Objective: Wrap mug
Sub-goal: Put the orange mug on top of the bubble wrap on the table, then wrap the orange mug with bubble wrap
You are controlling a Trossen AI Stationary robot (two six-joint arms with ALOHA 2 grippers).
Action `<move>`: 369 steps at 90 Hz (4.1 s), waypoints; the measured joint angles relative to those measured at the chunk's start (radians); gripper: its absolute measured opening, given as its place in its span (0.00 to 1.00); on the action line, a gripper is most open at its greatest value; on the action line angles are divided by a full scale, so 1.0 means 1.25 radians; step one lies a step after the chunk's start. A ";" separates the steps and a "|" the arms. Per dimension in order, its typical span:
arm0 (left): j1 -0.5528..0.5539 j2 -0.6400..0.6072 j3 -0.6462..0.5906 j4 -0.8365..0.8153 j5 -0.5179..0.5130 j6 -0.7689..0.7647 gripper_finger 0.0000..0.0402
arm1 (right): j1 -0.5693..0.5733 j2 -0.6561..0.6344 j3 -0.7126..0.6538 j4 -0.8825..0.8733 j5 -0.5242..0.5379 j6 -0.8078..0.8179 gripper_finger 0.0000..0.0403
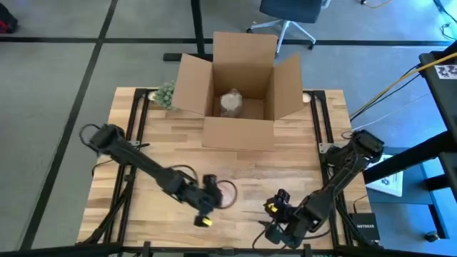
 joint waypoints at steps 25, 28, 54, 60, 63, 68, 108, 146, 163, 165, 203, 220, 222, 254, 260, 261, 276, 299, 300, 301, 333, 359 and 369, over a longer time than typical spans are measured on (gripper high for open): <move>0.063 0.161 0.152 -0.004 0.083 0.088 0.02 | 0.002 -0.003 0.000 0.000 -0.014 0.019 0.75; 0.071 0.172 0.161 -0.009 0.097 0.093 0.02 | 0.002 -0.003 0.000 0.000 -0.014 0.019 0.75; 0.106 0.209 0.167 -0.040 0.128 0.124 0.06 | 0.002 -0.003 0.000 0.002 -0.020 0.022 0.75; 0.107 0.211 0.167 -0.041 0.132 0.119 0.10 | 0.002 -0.003 0.000 0.002 -0.020 0.022 0.75; 0.107 0.211 0.167 -0.036 0.133 0.118 0.12 | 0.002 -0.003 0.000 0.002 -0.020 0.022 0.75; 0.107 0.211 0.167 -0.020 0.137 0.118 0.15 | 0.002 -0.003 0.000 0.002 -0.020 0.022 0.75; 0.105 0.209 0.180 0.062 0.173 0.142 0.36 | 0.002 -0.003 0.000 0.001 -0.014 0.022 0.75; 0.063 0.145 0.297 -0.191 0.091 0.093 0.39 | 0.001 -0.008 0.046 -0.085 -0.085 0.046 0.75; 0.005 0.104 0.296 -0.364 -0.029 0.036 0.39 | 0.021 -0.009 0.123 -0.388 -0.177 0.236 0.75; -0.002 0.099 0.293 -0.376 -0.032 0.032 0.39 | 0.024 -0.009 0.123 -0.417 -0.192 0.266 0.75; -0.099 -0.047 -0.087 -0.237 -0.005 -0.159 0.38 | 0.124 -0.008 -0.127 -0.298 -0.435 0.657 0.75; -0.107 -0.081 -0.215 -0.076 -0.015 -0.209 0.38 | 0.164 -0.011 -0.186 -0.267 -0.426 0.765 0.75; -0.106 -0.081 -0.223 -0.065 -0.016 -0.213 0.38 | 0.167 -0.011 -0.188 -0.265 -0.423 0.772 0.75; -0.103 -0.081 -0.236 -0.023 -0.033 -0.207 0.38 | 0.170 -0.008 -0.193 -0.209 -0.289 0.770 0.22; -0.104 -0.081 -0.236 -0.019 -0.033 -0.208 0.38 | 0.170 -0.006 -0.182 -0.223 -0.252 0.767 0.08; -0.104 -0.081 -0.236 -0.018 -0.033 -0.208 0.38 | 0.170 -0.006 -0.178 -0.227 -0.242 0.765 0.06; -0.104 -0.080 -0.236 -0.009 -0.033 -0.207 0.38 | 0.164 -0.005 -0.089 -0.286 -0.048 0.692 0.06; -0.092 -0.080 -0.236 0.002 -0.039 -0.197 0.38 | 0.138 -0.007 0.062 -0.287 0.323 0.392 0.01; -0.092 -0.080 -0.236 0.004 -0.039 -0.197 0.38 | 0.135 -0.007 0.068 -0.287 0.335 0.378 0.01; -0.091 -0.080 -0.236 0.006 -0.039 -0.197 0.38 | 0.132 -0.007 0.074 -0.286 0.345 0.364 0.01; -0.087 -0.080 -0.236 0.038 -0.039 -0.197 0.38 | -0.053 0.003 0.132 -0.053 0.282 -0.171 0.00; -0.082 -0.090 -0.204 0.051 -0.044 -0.194 0.38 | -0.190 0.079 0.132 0.021 0.058 -0.302 0.00; -0.075 -0.108 -0.165 0.060 -0.099 -0.156 0.38 | -0.205 0.112 0.132 0.025 -0.001 -0.302 0.00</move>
